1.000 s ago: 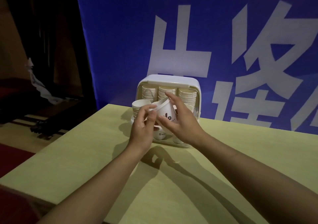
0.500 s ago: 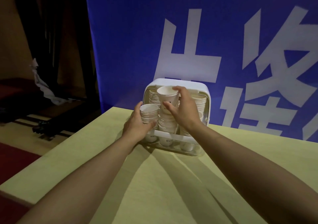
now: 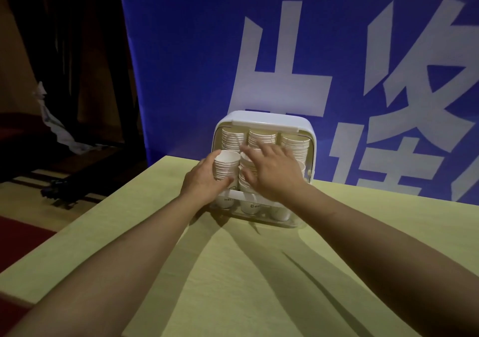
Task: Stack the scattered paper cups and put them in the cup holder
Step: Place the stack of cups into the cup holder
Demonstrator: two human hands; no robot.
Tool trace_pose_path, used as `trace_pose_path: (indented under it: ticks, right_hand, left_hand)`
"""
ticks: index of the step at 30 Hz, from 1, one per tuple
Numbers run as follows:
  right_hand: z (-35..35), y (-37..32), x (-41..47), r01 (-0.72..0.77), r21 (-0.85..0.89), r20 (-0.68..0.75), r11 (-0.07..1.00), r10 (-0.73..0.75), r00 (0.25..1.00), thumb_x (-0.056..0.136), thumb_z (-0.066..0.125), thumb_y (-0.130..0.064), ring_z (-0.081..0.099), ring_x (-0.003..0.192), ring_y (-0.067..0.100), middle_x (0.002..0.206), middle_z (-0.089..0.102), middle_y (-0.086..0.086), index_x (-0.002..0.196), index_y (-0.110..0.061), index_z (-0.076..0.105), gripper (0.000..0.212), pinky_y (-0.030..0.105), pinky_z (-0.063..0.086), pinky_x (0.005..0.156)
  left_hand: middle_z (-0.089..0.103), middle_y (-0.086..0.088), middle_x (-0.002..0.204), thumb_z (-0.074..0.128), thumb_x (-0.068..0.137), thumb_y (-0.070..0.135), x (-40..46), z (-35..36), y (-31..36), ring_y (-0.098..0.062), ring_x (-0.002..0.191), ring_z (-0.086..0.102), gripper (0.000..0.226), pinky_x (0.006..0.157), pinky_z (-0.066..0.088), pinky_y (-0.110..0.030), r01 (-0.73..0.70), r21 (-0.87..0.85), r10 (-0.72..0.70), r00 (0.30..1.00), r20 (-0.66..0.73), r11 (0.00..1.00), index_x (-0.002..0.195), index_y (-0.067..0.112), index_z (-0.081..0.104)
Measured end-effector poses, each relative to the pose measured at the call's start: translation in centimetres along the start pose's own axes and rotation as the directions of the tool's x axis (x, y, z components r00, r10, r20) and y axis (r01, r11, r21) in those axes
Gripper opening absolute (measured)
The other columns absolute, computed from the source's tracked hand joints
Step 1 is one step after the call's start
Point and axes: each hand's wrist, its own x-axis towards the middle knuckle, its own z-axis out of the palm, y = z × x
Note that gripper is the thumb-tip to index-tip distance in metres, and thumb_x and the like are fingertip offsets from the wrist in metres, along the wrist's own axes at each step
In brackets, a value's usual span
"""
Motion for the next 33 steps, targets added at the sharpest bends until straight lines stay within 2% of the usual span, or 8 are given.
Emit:
trace_pose_path:
  ticks: [3, 7, 11, 16, 20, 25, 29, 33]
  right_hand:
    - [1.0, -0.5, -0.4, 0.021, -0.044, 0.090, 0.999, -0.017, 0.996, 0.101, 0.028, -0.062, 0.027, 0.150, 0.028, 0.164, 0.028, 0.006, 0.157, -0.038, 0.013, 0.063, 0.054, 0.012, 0.124]
    - [1.4, -0.4, -0.4, 0.033, -0.048, 0.064, 0.998, -0.030, 0.997, 0.101, 0.027, -0.062, 0.031, 0.149, 0.027, 0.161, 0.034, 0.005, 0.158, -0.036, 0.014, 0.064, 0.051, 0.010, 0.125]
    - [0.8, -0.1, -0.9, -0.003, 0.003, 0.045, 1.000, 0.003, 0.999, 0.099, 0.031, -0.065, 0.012, 0.154, 0.028, 0.167, 0.020, 0.001, 0.157, -0.040, 0.014, 0.065, 0.055, 0.003, 0.124]
    - [0.4, 2.7, -4.5, -0.193, 0.192, -0.185, 0.962, 0.229, 0.956, 0.091, 0.059, -0.057, 0.018, 0.150, 0.028, 0.162, 0.026, -0.001, 0.150, -0.042, 0.030, 0.068, 0.052, 0.020, 0.119]
    - [2.2, 4.8, -6.1, -0.329, 0.439, -0.075, 0.836, 0.399, 0.914, 0.085, 0.074, -0.048, 0.029, 0.145, 0.028, 0.161, 0.023, 0.001, 0.149, -0.041, 0.030, 0.077, 0.048, 0.036, 0.114]
    - [2.8, 5.3, -5.4, -0.330, 0.522, -0.054, 0.787, 0.417, 0.907, 0.084, 0.080, -0.033, 0.045, 0.135, 0.022, 0.157, 0.030, -0.001, 0.148, -0.029, 0.038, 0.077, 0.035, 0.046, 0.104]
    - [3.2, 5.7, -5.3, -0.320, 0.516, -0.064, 0.795, 0.409, 0.910, 0.083, 0.081, -0.036, 0.044, 0.136, 0.022, 0.158, 0.030, -0.002, 0.148, -0.029, 0.039, 0.078, 0.038, 0.046, 0.105]
    - [3.6, 6.3, -5.5, -0.303, 0.509, -0.049, 0.806, 0.379, 0.924, 0.083, 0.078, -0.042, 0.043, 0.137, 0.023, 0.159, 0.029, -0.003, 0.149, -0.030, 0.037, 0.078, 0.040, 0.046, 0.105]
  left_hand:
    - [0.058, 0.002, 0.141, 0.077, 0.082, 0.054, -0.1, 0.1, -0.1, -0.024, 0.121, 0.058, 0.084, 0.097, 0.053, -0.044, -0.002, -0.008, 0.002, 1.000, 0.009, 1.000, 0.151, 0.042, 0.029]
    - [0.056, 0.002, 0.143, 0.074, 0.082, 0.059, -0.2, 0.2, -0.2, -0.025, 0.125, 0.057, 0.085, 0.099, 0.053, -0.047, -0.012, -0.013, 0.012, 1.000, 0.025, 1.000, 0.151, 0.044, 0.026]
    - [0.053, 0.004, 0.147, 0.074, 0.084, 0.055, -0.5, 0.4, -0.1, -0.025, 0.128, 0.055, 0.082, 0.100, 0.052, -0.047, -0.032, -0.026, 0.033, 0.999, 0.012, 0.999, 0.149, 0.046, 0.025]
    - [0.041, 0.005, 0.156, 0.077, 0.081, 0.052, -0.5, 0.5, 0.0, -0.026, 0.134, 0.049, 0.088, 0.104, 0.048, -0.049, -0.060, -0.062, 0.064, 0.996, 0.064, 0.996, 0.150, 0.047, 0.023]
    - [0.021, 0.005, 0.165, 0.083, 0.067, 0.064, -1.0, 1.2, 1.3, -0.029, 0.144, 0.036, 0.113, 0.109, 0.042, -0.057, -0.011, -0.049, 0.016, 0.995, 0.094, 0.999, 0.153, 0.044, 0.013]
    - [0.020, 0.006, 0.163, 0.086, 0.065, 0.062, -1.1, 2.5, 2.7, -0.029, 0.141, 0.039, 0.115, 0.110, 0.039, -0.056, 0.032, -0.039, -0.031, 0.999, 0.033, 0.999, 0.152, 0.039, 0.014]
    - [0.028, 0.005, 0.158, 0.086, 0.064, 0.061, -0.9, 2.8, 2.5, -0.029, 0.137, 0.042, 0.110, 0.107, 0.043, -0.055, 0.028, -0.044, -0.028, 1.000, 0.007, 0.999, 0.149, 0.040, 0.019]
    - [0.021, 0.001, 0.163, 0.085, 0.065, 0.063, -0.8, 2.7, 2.1, -0.031, 0.144, 0.034, 0.116, 0.111, 0.039, -0.056, 0.011, -0.041, -0.009, 0.999, 0.040, 0.999, 0.151, 0.040, 0.009]
